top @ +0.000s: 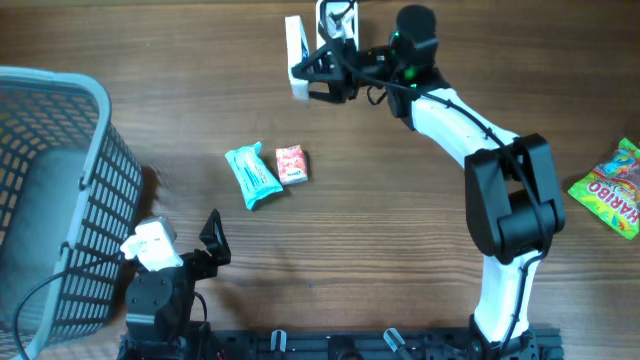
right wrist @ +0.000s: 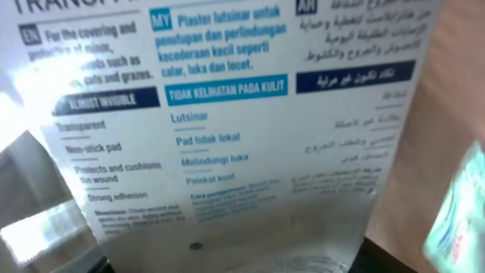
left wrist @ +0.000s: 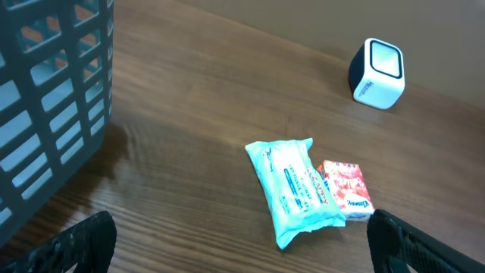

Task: Scan the item barcode
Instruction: 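Lift the bandage box and hold it in front of the scanner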

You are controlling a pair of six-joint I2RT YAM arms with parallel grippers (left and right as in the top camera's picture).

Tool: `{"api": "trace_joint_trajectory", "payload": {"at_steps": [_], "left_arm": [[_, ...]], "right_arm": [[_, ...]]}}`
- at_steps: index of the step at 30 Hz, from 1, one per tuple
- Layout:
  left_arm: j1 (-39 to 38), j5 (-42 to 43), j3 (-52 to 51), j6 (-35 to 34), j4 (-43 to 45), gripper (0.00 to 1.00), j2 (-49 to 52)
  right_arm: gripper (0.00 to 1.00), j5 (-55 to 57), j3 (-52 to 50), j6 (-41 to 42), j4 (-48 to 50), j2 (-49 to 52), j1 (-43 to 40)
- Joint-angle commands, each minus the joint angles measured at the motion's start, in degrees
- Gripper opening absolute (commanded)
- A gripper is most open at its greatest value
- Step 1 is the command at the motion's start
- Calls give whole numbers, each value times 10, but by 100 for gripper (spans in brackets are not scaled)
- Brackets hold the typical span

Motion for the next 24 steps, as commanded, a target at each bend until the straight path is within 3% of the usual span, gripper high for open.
{"api": "trace_joint_trajectory", "payload": {"at_steps": [1, 4, 7, 11, 13, 17, 24], "left_arm": [[-2, 5, -3, -5, 2, 100, -4], [-2, 5, -3, -5, 2, 100, -4], [-2, 4, -3, -5, 2, 100, -4], [-2, 5, -3, -5, 2, 100, -4], [-2, 5, -3, -5, 2, 100, -4], [-2, 5, -3, -5, 2, 100, -4], [-2, 5, -3, -5, 2, 100, -4]], "right_arm": [[46, -71, 8, -46, 154, 2, 2], [53, -71, 6, -106, 299, 2, 2], [52, -71, -2, -269, 298, 3, 2], [48, -69, -3, -696, 152, 8, 2], [47, -59, -3, -870, 65, 8, 2], [52, -25, -3, -1272, -69, 8, 2], [52, -71, -3, -1562, -59, 8, 2]]}}
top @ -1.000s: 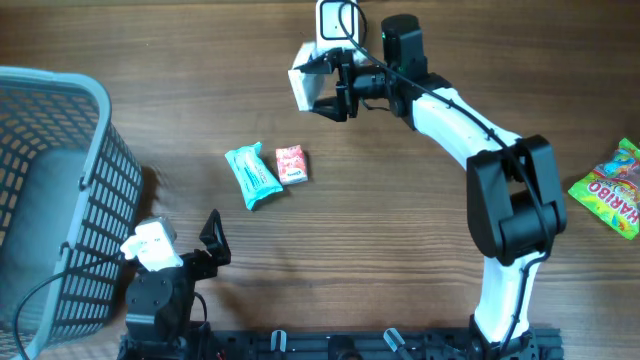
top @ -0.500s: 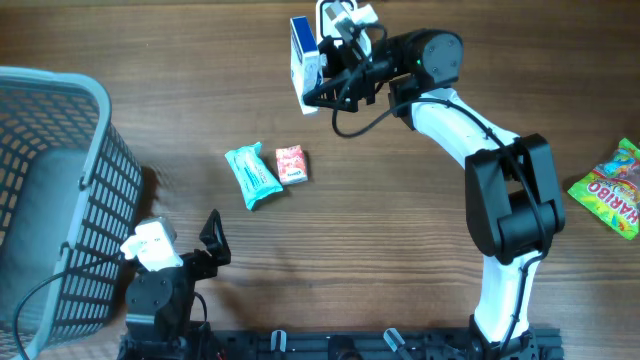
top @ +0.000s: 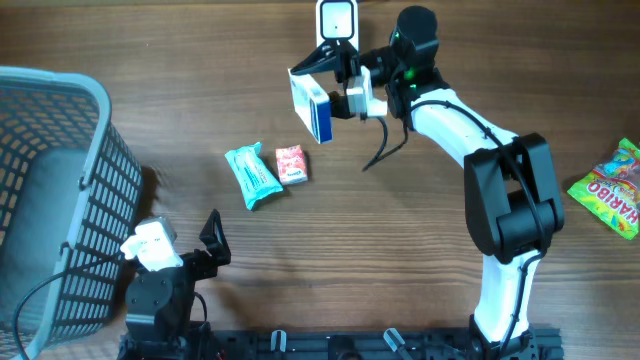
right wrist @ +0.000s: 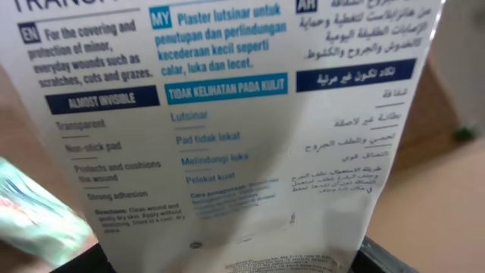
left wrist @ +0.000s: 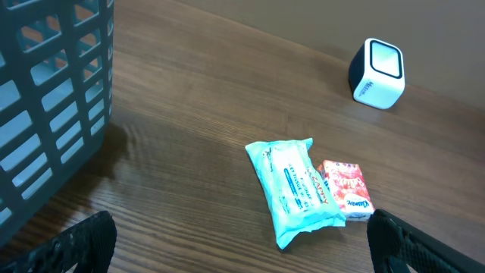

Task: Scan the item barcode
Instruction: 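Lift the bandage box and hold it in front of the scanner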

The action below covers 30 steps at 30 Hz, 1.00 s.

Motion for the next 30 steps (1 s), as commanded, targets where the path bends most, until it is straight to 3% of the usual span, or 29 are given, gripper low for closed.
{"api": "trace_joint_trajectory", "payload": {"at_steps": [1, 9, 11, 16, 20, 24, 26, 27, 29, 30], "left_arm": [[-2, 5, -3, -5, 2, 100, -4], [-2, 5, -3, -5, 2, 100, -4], [-2, 5, -3, -5, 2, 100, -4], [-2, 5, -3, -5, 2, 100, -4], [-2, 5, -3, -5, 2, 100, -4], [-2, 5, -3, -5, 2, 100, -4], [-2, 5, -3, -5, 2, 100, -4], [-2, 5, -3, -5, 2, 100, -4], [-2, 5, -3, -5, 2, 100, -4], [-2, 5, -3, -5, 2, 100, -4]], "right_arm": [[52, -35, -1, -175, 7, 6, 2], [54, -35, -1, -148, -8, 6, 2], [50, -21, -1, -134, -101, 6, 1], [49, 77, -1, -109, -351, 6, -1], [47, 28, -1, 51, -448, 6, -22], [33, 23, -1, 327, -459, 6, -34], [41, 23, -1, 471, -459, 6, -34], [41, 23, -1, 491, -459, 6, -34], [57, 23, -1, 526, -459, 6, -34], [57, 23, -1, 556, -459, 6, -34]]}}
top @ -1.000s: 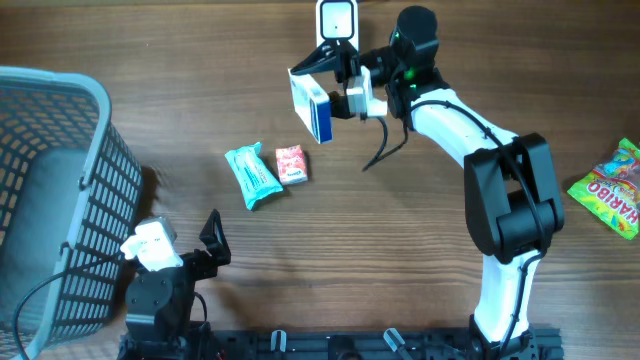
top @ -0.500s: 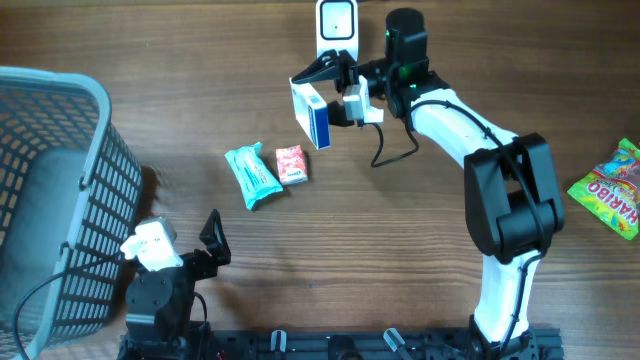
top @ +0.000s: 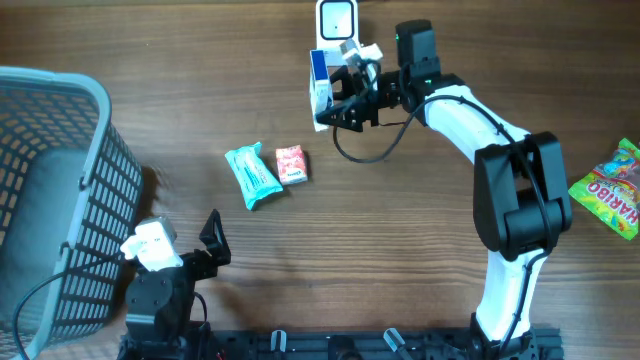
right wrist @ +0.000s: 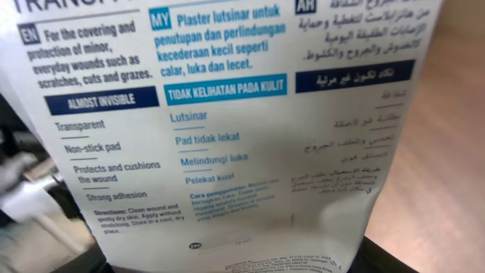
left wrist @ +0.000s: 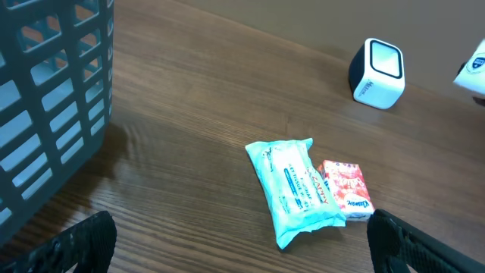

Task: Scan the item barcode
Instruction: 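Lift the bandage box and hold it in front of the scanner, then carry the bandage box to the upper right and release it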

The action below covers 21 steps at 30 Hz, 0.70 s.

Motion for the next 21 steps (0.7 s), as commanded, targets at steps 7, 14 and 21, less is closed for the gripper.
{"api": "trace_joint_trajectory", "payload": {"at_steps": [7, 14, 21], "left_arm": [[-2, 5, -3, -5, 2, 100, -4], [-2, 5, -3, -5, 2, 100, -4], [-2, 5, -3, -5, 2, 100, -4]], "right_arm": [[78, -19, -1, 232, 80, 6, 1], [64, 179, -1, 632, 285, 6, -1], [66, 335, -1, 734, 285, 6, -1]]}}
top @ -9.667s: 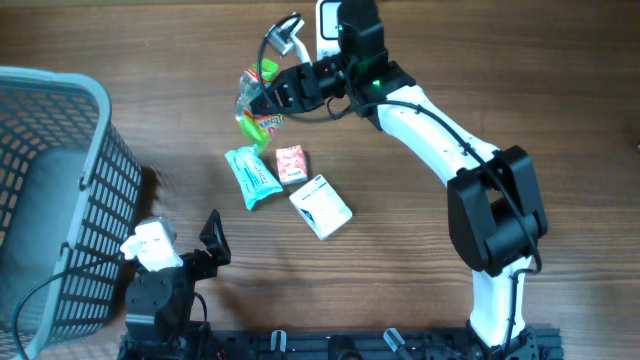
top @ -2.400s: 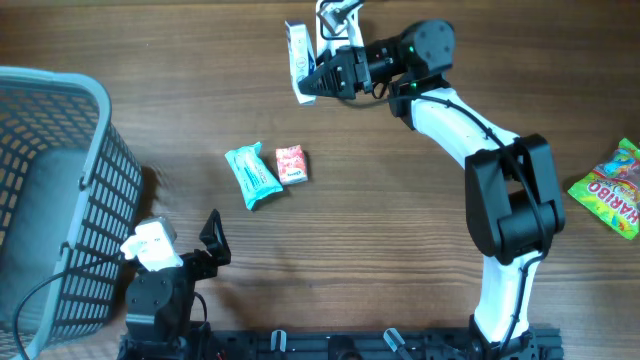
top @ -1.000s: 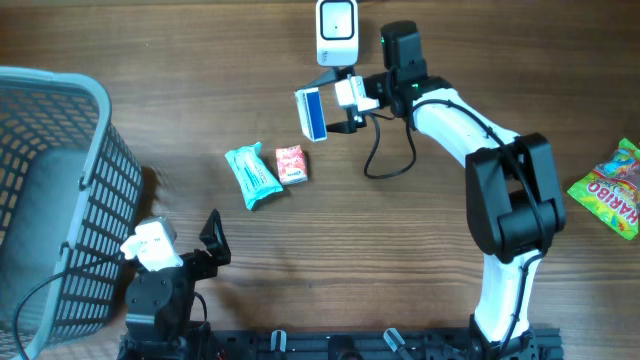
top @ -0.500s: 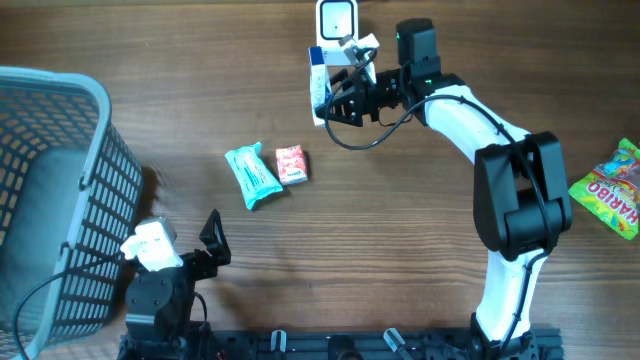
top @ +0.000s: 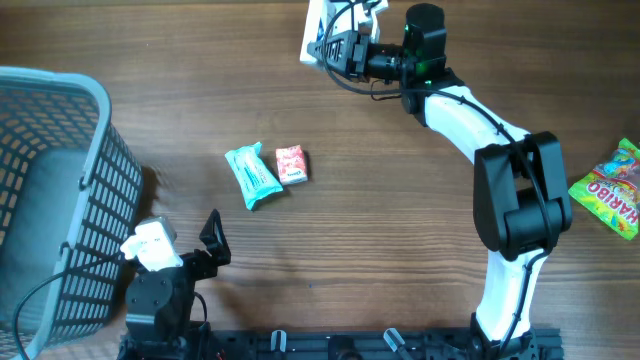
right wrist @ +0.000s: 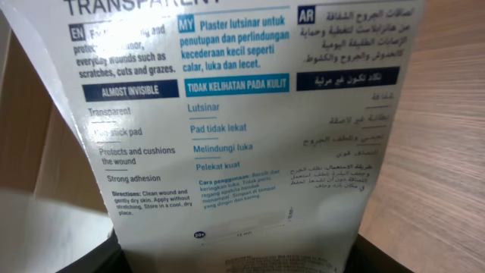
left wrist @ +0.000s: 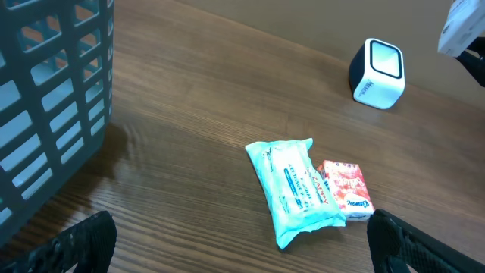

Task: Scan the item barcode
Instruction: 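Carry the bandage box to the upper right and release it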

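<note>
My right gripper (top: 326, 46) is shut on a white plaster box (top: 314, 32), held at the table's far edge. The box (right wrist: 242, 136) fills the right wrist view, its printed text side facing the camera; a dark finger (right wrist: 383, 256) shows at the bottom corner. The white cube scanner (left wrist: 377, 73) stands on the table in the left wrist view, with a corner of the box (left wrist: 461, 32) above and to its right. From overhead the gripper and box mostly cover the scanner. My left gripper (top: 213, 240) rests open near the front edge, with nothing in it.
A teal wipes pack (top: 252, 175) and a small red box (top: 291, 164) lie side by side mid-table. A grey mesh basket (top: 60, 170) stands at the left. A Haribo bag (top: 612, 188) lies at the right edge.
The right gripper has moved the plaster box from just in front of the scanner to the far edge, over the scanner's spot. The left arm and the loose items are unchanged.
The right gripper first held the box just left of the scanner. It then held it lower, blue side up, in front of the scanner. Later the box stood closer to the scanner, and now it is over it. The left arm stayed still throughout.
</note>
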You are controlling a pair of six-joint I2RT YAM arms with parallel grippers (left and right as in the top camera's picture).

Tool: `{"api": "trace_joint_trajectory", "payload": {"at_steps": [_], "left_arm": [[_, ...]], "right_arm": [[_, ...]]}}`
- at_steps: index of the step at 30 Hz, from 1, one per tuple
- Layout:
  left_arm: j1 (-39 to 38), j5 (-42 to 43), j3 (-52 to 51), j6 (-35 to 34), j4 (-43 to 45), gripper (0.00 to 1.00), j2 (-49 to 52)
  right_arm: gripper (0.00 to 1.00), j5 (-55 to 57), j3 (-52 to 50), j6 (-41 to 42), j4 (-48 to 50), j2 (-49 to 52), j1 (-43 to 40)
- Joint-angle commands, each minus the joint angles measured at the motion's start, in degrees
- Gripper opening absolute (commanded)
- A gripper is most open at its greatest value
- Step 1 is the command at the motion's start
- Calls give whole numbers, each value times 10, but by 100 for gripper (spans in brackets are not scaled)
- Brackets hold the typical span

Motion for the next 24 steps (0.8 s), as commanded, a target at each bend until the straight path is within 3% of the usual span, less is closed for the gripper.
{"api": "trace_joint_trajectory", "payload": {"at_steps": [1, 6, 13, 19, 24], "left_arm": [[-2, 5, -3, -5, 2, 100, -4], [-2, 5, -3, -5, 2, 100, -4], [-2, 5, -3, -5, 2, 100, -4], [-2, 5, -3, -5, 2, 100, -4], [-2, 5, -3, -5, 2, 100, -4]], "right_arm": [[67, 88, 3, 47, 4, 6, -1], [70, 110, 3, 49, 128, 30, 0], [71, 163, 30, 127, 259, 107, 10], [71, 189, 142, 157, 256, 200, 19], [70, 216, 159, 197, 249, 248, 20]]}}
